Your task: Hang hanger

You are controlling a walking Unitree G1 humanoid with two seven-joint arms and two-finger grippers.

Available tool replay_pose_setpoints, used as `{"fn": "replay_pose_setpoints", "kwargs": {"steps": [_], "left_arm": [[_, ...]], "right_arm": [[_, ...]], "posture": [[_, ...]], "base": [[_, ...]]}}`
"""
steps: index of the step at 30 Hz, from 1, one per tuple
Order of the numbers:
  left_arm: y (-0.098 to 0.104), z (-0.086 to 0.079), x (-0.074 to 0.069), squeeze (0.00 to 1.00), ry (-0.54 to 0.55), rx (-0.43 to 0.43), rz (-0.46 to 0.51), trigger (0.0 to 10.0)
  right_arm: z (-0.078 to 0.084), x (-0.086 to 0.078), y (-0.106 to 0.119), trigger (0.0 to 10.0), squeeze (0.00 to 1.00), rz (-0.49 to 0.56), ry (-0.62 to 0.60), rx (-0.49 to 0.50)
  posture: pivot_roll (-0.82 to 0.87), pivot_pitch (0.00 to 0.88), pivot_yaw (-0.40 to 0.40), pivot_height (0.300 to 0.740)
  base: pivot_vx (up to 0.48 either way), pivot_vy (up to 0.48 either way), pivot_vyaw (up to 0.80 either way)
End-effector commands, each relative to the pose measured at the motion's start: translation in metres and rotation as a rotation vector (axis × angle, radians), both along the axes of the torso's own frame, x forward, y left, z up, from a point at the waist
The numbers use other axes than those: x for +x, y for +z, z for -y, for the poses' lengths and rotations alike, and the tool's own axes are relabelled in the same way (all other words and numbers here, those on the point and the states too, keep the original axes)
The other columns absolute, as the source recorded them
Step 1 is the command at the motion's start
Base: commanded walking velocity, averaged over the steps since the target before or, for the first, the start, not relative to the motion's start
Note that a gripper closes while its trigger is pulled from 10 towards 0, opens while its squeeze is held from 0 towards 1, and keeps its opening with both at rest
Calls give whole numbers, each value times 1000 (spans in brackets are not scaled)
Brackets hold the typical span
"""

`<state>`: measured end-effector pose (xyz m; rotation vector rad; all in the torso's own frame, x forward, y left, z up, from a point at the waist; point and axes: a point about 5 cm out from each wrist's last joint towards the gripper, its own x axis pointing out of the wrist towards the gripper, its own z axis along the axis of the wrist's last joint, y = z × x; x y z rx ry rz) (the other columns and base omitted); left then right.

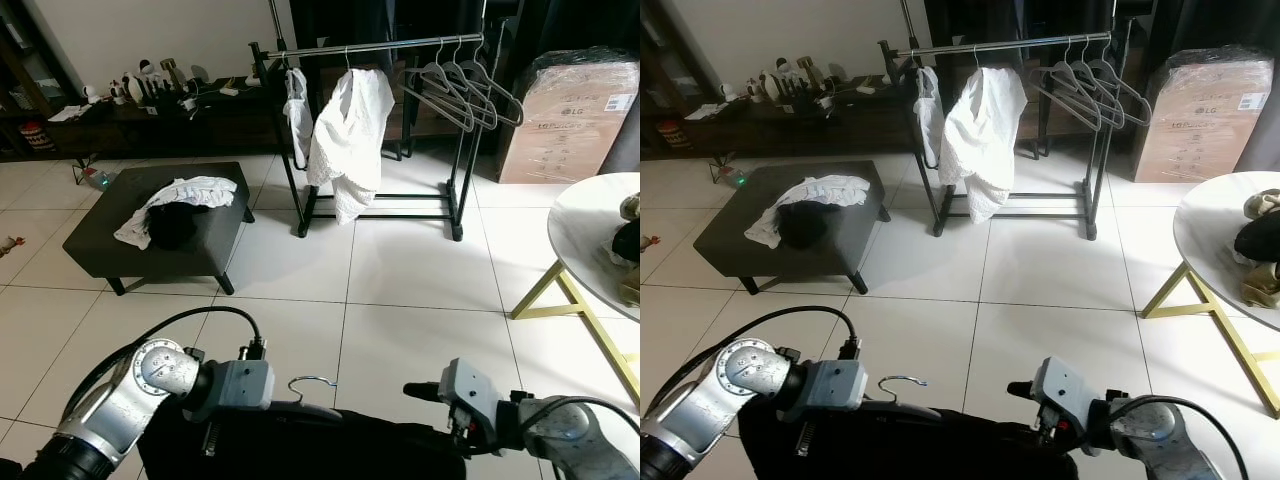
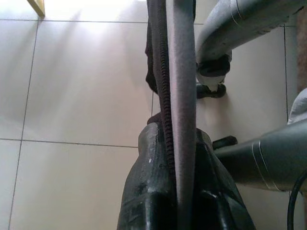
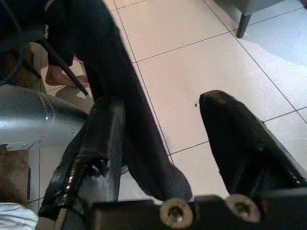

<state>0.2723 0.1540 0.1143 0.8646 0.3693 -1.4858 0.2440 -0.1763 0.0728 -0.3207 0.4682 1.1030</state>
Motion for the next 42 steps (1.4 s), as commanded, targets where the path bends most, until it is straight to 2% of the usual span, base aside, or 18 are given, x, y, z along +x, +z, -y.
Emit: {"fn": "replay_pose_setpoints", "kwargs": {"steps": [1,6,9,14,18,20,25,27,42], "left_arm": [[6,2,4,0,-4,19,33,10000],[6,6,6,0,-7,9,42,10000],[6,9,6,0,-12,5,45,10000],[6,11,8,0,-14,0,55,10000],[7,13,8,0,-12,-5,57,10000],[8,17,8,0,-20,-19,57,10000],[7,17,8,0,-24,-15,55,10000],[7,16,8,0,-25,-13,55,10000],[8,17,8,0,-30,-17,56,10000]], "right_arm": [[-11,-2,5,10000,0,9,36,22],[-15,-7,5,10000,0,-24,81,29],[-15,-8,2,10000,0,-36,88,0],[-22,-10,2,10000,0,-61,118,28],[-22,0,-7,10000,0,-28,58,-31],[-19,11,-15,10000,0,-4,-29,-65],[-18,9,-17,10000,0,-24,-22,-59],[-17,8,-17,0,0,-31,-26,-48],[-16,5,-23,0,0,-65,-3,-44]], "posture": [[-114,104,131,740],[-115,103,131,740],[-118,103,132,740],[-115,103,132,740],[-113,103,132,740],[-110,101,132,740],[-109,102,131,740],[-111,103,131,740],[-110,102,133,740]], "base": [[0,0,0],[0,0,0],[0,0,0],[0,0,0],[0,0,0],[0,0,0],[0,0,0],[0,0,0],[0,0,0]]}}
